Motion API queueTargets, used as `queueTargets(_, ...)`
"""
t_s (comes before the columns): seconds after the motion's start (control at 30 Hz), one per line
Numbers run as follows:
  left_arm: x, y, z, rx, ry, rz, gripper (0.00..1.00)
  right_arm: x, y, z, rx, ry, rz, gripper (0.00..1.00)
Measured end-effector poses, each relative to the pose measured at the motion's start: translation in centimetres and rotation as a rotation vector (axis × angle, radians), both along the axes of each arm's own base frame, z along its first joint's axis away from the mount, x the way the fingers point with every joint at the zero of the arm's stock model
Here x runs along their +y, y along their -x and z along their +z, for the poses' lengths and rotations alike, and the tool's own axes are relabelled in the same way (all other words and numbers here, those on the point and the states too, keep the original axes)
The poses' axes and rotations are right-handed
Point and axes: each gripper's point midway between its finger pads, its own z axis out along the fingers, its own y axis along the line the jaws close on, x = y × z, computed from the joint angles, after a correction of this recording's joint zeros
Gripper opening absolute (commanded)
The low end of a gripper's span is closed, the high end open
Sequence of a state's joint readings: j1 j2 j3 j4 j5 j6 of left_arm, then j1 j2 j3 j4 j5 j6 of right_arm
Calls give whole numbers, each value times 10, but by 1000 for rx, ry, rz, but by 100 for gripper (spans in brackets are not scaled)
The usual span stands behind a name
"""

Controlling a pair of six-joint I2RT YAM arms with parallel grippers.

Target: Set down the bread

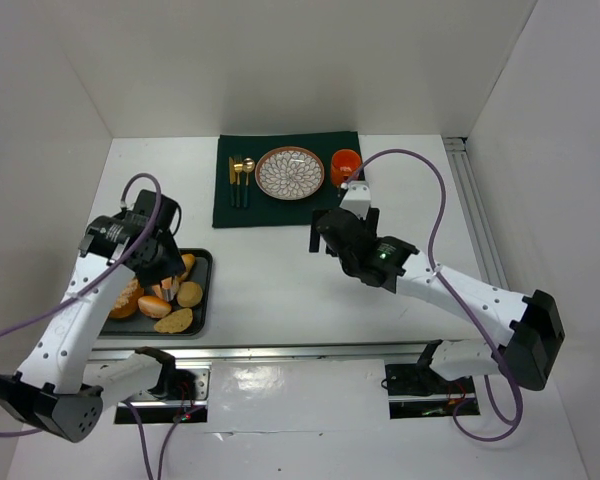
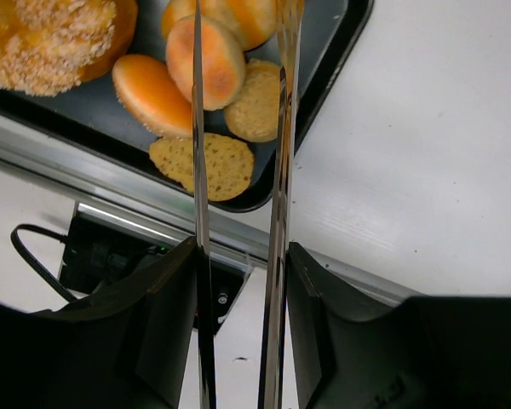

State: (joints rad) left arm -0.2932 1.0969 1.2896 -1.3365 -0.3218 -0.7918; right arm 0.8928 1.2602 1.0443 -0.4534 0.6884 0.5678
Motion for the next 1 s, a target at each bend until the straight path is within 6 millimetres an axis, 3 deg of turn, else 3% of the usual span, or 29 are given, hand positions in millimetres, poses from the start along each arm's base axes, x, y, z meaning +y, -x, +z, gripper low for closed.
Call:
queueTargets(0.23,16,15,-18,60,17,84,56,8,0,-11,36,10,34,99)
queueTargets(0.57,7,24,-30,121,66,47,59,13,0,-11,37,-7,50,99)
queueTargets(0.87,10,30,-43,151,58,93,59,18,0,-17,58,-6,68,99)
queueTargets(0.93,10,32,-46,157,59,103,53,19,1,-19,62,-5,71,99)
queueTargets(1.0,10,33,-47,159,64,116,36,20,1,-20,65,-4,73,99)
